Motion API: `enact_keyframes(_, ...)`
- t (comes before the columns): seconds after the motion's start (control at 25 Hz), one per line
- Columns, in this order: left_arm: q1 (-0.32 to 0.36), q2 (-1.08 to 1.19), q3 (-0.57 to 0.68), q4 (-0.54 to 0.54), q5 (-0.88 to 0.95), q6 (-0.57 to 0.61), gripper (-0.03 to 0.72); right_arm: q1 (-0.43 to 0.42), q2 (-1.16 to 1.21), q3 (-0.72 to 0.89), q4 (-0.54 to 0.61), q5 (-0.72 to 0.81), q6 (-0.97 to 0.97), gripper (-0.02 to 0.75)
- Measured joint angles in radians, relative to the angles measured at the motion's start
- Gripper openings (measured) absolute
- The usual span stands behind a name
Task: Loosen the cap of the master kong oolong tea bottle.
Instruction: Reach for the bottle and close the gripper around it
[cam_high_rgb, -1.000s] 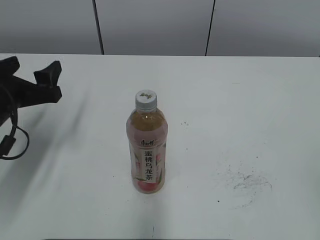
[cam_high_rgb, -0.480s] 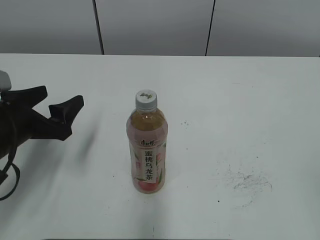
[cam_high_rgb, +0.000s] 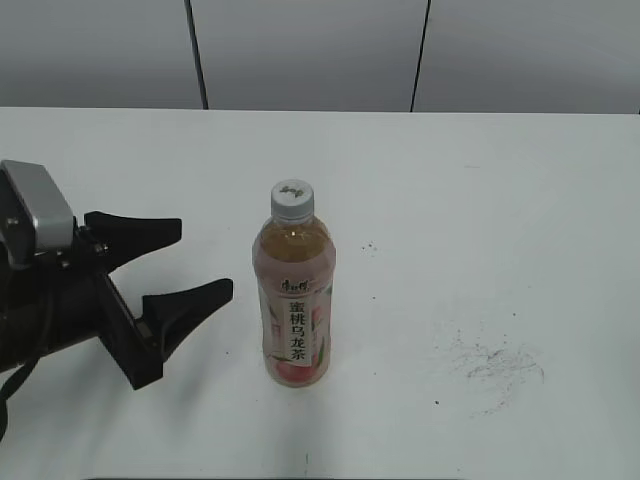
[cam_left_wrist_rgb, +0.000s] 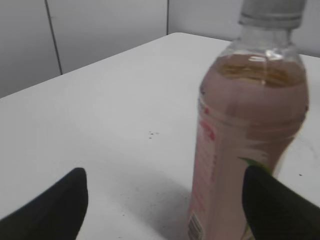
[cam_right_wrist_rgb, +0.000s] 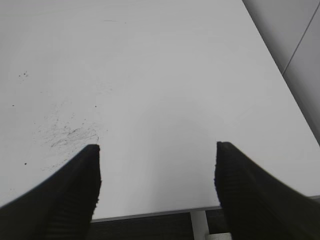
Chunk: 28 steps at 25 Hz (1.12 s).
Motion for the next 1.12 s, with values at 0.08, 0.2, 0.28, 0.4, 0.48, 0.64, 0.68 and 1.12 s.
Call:
enact_keyframes(0.08,0.000,-0.001,0.000,0.046,0.000,-0.002,0.564,0.000,0.000,0.000,0.000,0.000,0.000,0.536)
enact_keyframes(0.2,0.000,-0.001,0.000,0.075,0.000,-0.004,0.564,0.000,0.000,0.000,0.000,0.000,0.000,0.536)
enact_keyframes(0.28,0.000,-0.001,-0.003,0.104,0.000,-0.030,0.564,0.000,0.000,0.000,0.000,0.000,0.000,0.536)
enact_keyframes(0.4,-0.002,-0.001,-0.025,0.169,0.001,-0.076,0.564,0.000,0.000,0.000,0.000,0.000,0.000,0.536)
enact_keyframes(0.48,-0.016,-0.001,-0.044,0.176,0.001,-0.088,0.564,0.000,0.000,0.000,0.000,0.000,0.001,0.536)
enact_keyframes(0.64,-0.046,-0.001,-0.089,0.177,0.001,-0.092,0.564,0.000,0.000,0.000,0.000,0.000,0.001,0.536)
enact_keyframes(0.68,-0.054,-0.001,-0.099,0.175,0.001,-0.092,0.564,0.000,0.000,0.000,0.000,0.000,0.001,0.536)
enact_keyframes(1.12,-0.075,0.066,-0.205,0.211,-0.006,-0.140,0.564,0.000,0.000,0.000,0.000,0.000,0.001,0.536)
